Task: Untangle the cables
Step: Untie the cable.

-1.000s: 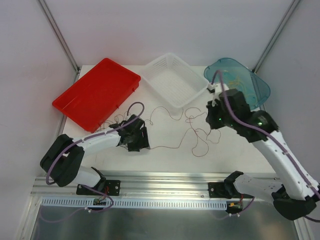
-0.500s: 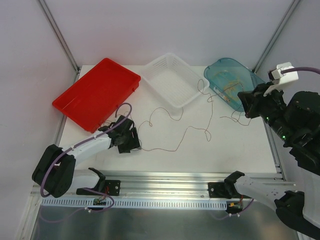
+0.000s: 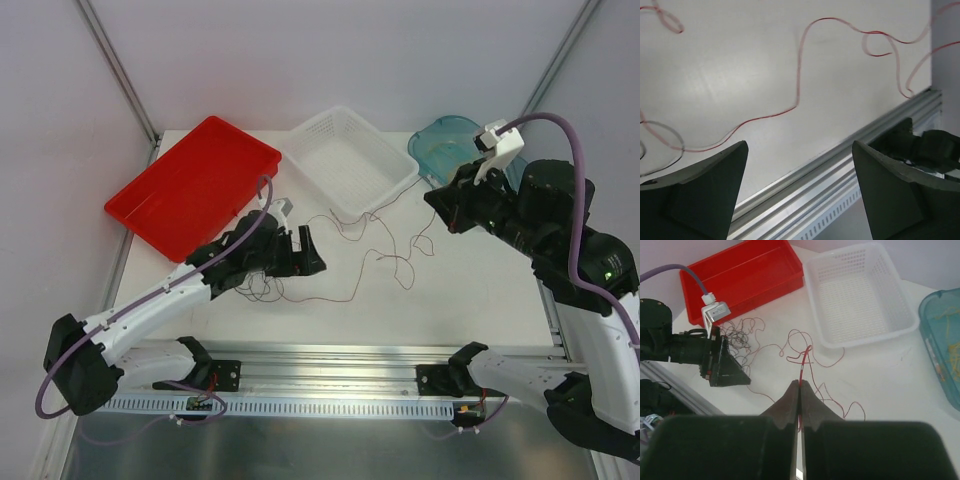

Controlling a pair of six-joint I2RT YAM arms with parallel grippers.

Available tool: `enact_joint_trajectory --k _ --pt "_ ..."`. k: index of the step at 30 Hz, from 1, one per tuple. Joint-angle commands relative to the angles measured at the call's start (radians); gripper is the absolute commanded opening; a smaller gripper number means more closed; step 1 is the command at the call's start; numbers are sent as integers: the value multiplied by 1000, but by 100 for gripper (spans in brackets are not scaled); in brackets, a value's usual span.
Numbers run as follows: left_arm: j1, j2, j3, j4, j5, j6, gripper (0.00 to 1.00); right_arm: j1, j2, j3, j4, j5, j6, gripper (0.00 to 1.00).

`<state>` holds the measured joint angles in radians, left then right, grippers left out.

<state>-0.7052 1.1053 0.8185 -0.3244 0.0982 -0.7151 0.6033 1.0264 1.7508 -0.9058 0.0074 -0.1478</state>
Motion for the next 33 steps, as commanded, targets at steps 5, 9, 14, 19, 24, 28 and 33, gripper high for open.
enact_joint_trajectory --k 5,9,14,19,24,28,33 --pt "-155 47 64 354 -21 -24 91 -4 -22 -37 139 -168 97 1" --pt "-218 108 68 490 -89 -55 91 -2 -32 -69 188 -205 140 1" --pt "-272 152 42 694 -204 -103 92 7 -55 -132 257 -219 218 1" --pt "-293 166 31 746 -317 -109 92 27 -55 -183 283 -222 254 1" --pt "-292 137 -8 745 -393 -86 92 49 -61 -215 281 -216 260 1" --pt "-292 128 -36 757 -419 -110 92 67 -77 -250 320 -202 290 1" --pt "-292 137 -45 772 -465 -142 92 111 -71 -303 389 -182 335 1"
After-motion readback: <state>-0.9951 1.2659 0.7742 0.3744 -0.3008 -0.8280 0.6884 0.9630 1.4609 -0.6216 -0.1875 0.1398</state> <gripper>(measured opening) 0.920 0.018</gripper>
